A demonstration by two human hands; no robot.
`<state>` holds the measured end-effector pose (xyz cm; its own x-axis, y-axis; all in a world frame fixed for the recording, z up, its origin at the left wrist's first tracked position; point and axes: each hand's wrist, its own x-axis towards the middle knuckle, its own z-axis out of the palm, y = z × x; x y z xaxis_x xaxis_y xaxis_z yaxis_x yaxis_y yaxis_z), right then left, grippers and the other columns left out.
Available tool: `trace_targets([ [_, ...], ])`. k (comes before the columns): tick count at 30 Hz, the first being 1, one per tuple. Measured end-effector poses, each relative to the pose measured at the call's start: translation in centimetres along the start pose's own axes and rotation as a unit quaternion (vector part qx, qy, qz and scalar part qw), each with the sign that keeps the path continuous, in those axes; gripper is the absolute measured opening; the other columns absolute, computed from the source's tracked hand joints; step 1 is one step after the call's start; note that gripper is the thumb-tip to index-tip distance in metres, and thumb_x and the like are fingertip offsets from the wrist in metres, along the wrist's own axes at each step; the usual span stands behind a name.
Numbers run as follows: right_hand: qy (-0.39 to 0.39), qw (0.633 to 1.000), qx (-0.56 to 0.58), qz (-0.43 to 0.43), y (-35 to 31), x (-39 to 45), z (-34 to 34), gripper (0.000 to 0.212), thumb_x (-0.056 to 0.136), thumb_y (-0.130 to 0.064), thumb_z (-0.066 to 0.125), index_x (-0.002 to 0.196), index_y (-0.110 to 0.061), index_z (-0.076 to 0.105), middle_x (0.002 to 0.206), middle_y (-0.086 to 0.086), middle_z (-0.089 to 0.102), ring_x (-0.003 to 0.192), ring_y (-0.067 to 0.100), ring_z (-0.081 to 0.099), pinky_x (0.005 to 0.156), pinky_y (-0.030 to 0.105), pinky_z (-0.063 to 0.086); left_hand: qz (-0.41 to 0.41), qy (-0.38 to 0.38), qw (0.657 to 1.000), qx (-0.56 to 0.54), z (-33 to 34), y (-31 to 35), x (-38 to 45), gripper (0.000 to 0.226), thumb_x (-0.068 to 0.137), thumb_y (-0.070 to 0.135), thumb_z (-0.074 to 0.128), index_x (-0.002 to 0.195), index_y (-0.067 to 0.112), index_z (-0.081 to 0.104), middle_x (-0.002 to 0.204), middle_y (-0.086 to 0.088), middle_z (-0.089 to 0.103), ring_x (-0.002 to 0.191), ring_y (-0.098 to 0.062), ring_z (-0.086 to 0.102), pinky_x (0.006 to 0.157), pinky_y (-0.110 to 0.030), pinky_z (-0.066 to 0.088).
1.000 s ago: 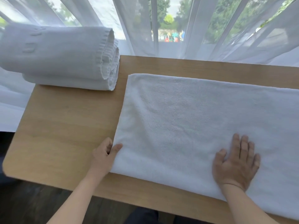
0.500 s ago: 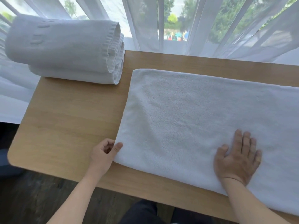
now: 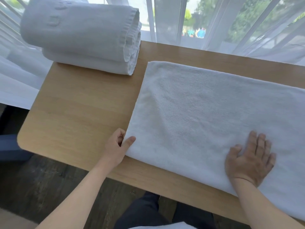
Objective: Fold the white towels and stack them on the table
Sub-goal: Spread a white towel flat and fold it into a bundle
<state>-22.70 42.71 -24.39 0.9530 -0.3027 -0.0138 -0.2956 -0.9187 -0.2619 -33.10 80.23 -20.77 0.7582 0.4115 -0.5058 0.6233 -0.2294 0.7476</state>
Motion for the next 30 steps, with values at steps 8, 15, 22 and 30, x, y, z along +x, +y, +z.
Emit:
trace_targets([
  [8,-0.008,1.000,-0.008,-0.002,-0.1,0.0,-0.3,0.070,0.091,-0.043,0.027,0.158,-0.023,0.023,0.166,0.004,0.020,0.153,0.022,0.011,0.124,0.047,0.003,-0.029,0.033,0.991,0.128,-0.8,-1.7,-0.9,0.037,0.089,0.045,0.070,0.067,0.033,0.043,0.058,0.014,0.051,0.054,-0.002,0.045,0.055,-0.026,0.033],
  [15,-0.019,1.000,-0.019,-0.001,-0.2,-0.1,-0.4,0.072,0.090,-0.044,0.024,0.159,-0.023,0.020,0.167,0.002,0.016,0.153,0.021,0.008,0.124,0.046,0.000,0.144,0.186,0.954,0.188,4.5,3.6,-0.9,0.031,0.090,0.024,0.059,0.120,0.026,0.049,0.131,0.011,0.045,0.126,-0.011,0.041,0.105,-0.030,0.029],
  [22,-0.015,1.000,-0.013,-0.003,-0.3,0.0,-0.5,0.072,0.090,-0.044,0.025,0.159,-0.023,0.022,0.166,0.003,0.018,0.153,0.022,0.010,0.124,0.046,0.002,0.407,-0.078,0.781,0.467,13.7,6.7,1.9,0.057,0.104,0.046,0.031,0.159,0.032,0.025,0.168,0.000,0.013,0.156,-0.024,0.008,0.125,-0.049,0.010],
  [30,-0.032,0.999,-0.025,0.001,0.1,0.0,-0.4,0.071,0.092,-0.043,0.025,0.160,-0.025,0.018,0.167,0.001,0.014,0.154,0.020,0.006,0.124,0.045,0.000,0.175,0.028,0.899,0.400,6.7,8.1,12.7,0.057,0.103,0.047,0.015,0.158,0.046,-0.001,0.168,0.008,-0.013,0.155,-0.019,-0.012,0.125,-0.045,-0.005],
])
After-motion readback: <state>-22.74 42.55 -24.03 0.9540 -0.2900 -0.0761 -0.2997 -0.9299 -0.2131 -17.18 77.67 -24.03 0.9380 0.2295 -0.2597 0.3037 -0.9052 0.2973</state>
